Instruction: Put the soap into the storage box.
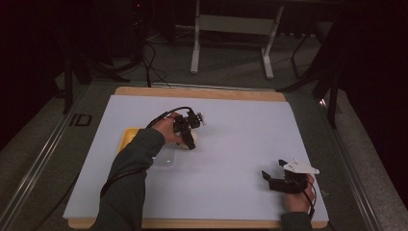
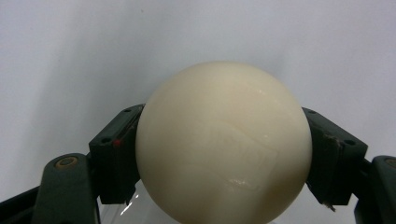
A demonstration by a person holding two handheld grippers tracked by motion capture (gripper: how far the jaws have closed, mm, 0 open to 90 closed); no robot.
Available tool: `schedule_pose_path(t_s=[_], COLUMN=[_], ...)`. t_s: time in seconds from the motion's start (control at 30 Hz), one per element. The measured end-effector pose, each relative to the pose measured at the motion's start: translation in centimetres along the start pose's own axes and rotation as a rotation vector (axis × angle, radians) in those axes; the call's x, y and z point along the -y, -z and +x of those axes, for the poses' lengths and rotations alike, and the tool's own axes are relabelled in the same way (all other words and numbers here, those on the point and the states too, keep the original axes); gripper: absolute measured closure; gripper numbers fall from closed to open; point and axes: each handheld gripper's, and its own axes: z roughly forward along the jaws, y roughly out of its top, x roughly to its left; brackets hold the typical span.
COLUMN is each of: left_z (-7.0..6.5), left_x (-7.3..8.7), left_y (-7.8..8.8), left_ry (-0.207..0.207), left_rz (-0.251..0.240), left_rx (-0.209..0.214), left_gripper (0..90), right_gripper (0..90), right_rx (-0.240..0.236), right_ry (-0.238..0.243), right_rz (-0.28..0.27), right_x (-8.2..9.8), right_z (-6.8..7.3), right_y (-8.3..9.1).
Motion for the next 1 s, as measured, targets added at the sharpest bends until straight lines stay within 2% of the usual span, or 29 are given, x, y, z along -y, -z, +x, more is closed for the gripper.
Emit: schedule_pose_path(t_s=[0.07,0.37,0.57,1.0], left_z=[0.0,0.2,0.3,1.1], left_x=[0.1,0.9,1.5,4.1], left_y=[0.3,1.8,2.3,3.8], left_ry=[-0.010,-0.003,-0.002,0.040], left_rz=[0.008,-0.015,-0.012,-0.029], left_rx=[-0.005,0.001,-0.003,-0.022], left_gripper=[24.1,24.1,24.1,24.1], right_gripper=[15.9,15.9,15.9,15.9], right_rx=[0.000,0.001,0.001,0.004], right_ry=[0.000,0.000,0.001,0.002], right_rz=[0.000,0.000,-0.001,-0.001], right_x=[0.0,0.0,0.0,0.0], right_z=[0.0,0.0,0.0,0.0], right_y=[0.0,0.0,0.0,0.0])
